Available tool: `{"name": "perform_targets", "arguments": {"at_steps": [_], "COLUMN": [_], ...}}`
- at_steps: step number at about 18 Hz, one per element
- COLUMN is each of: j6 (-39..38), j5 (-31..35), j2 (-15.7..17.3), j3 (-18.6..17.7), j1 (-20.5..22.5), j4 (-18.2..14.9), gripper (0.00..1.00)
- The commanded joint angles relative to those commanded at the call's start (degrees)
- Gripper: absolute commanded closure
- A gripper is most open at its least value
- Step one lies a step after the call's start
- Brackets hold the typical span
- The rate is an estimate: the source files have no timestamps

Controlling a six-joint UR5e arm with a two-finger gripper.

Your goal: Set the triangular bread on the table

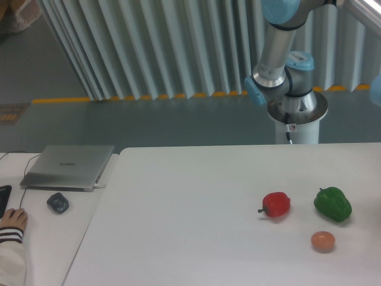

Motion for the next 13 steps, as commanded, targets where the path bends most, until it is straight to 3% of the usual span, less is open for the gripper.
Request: {"name": "perform_targets", "arguments": {"at_steps": [13], "j6": [0.4], "j5": [-0.1], "j2": [-3.2], "j3": [1.5], "j1": [4.2], "j4": [0.0], "gripper": [0.00]}}
